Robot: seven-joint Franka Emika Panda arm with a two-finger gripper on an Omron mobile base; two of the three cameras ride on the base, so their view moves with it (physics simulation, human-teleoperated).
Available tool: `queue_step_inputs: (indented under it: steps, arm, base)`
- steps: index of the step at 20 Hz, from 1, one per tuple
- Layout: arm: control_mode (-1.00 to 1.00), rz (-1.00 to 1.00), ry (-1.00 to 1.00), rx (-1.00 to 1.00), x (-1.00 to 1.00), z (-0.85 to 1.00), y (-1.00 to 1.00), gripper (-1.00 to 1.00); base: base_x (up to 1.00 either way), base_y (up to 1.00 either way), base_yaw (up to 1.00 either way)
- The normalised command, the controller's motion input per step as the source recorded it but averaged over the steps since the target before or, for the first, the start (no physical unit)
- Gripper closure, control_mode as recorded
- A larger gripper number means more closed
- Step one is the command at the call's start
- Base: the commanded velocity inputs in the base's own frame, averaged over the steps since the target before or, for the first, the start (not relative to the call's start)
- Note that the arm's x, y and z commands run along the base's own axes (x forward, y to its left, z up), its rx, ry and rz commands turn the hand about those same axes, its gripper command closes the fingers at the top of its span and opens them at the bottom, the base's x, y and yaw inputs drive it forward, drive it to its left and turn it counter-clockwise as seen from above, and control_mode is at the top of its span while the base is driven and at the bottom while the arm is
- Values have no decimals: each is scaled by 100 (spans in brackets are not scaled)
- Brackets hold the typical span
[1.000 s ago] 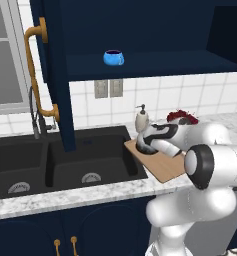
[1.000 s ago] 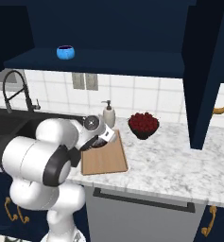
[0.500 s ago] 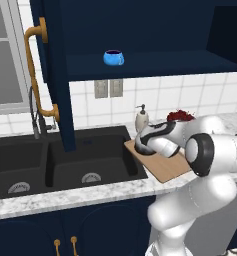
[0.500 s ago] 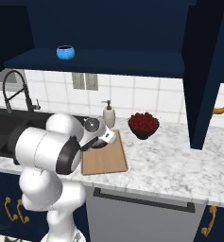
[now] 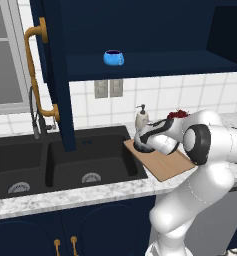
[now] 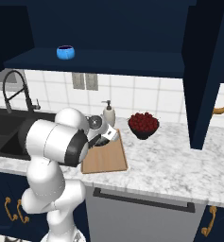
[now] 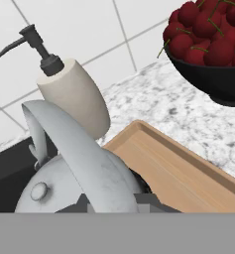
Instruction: Pick the kettle from the counter and place it on the tray. Then pick the mug from the cabinet and place it on the tray. Then close the cabinet doors.
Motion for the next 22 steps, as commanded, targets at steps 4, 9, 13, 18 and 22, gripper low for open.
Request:
queue_step_inputs:
  steps: [4,9,13,18,22]
  arm:
    - [-100,0,0,-1,11,-21,-9,100]
    - [-100,0,0,0,0,-22,-11,-100]
    - [-100,0,0,-2,-3,-2,-4,-100]
    - [-100,-1,0,0,-22,11,1,-100]
    - [-100,-5,0,0,-31,38,1,-100]
  base:
    - [0,0,0]
    - [0,0,0]
    - [0,0,0]
    - [0,0,0]
    - [0,0,0]
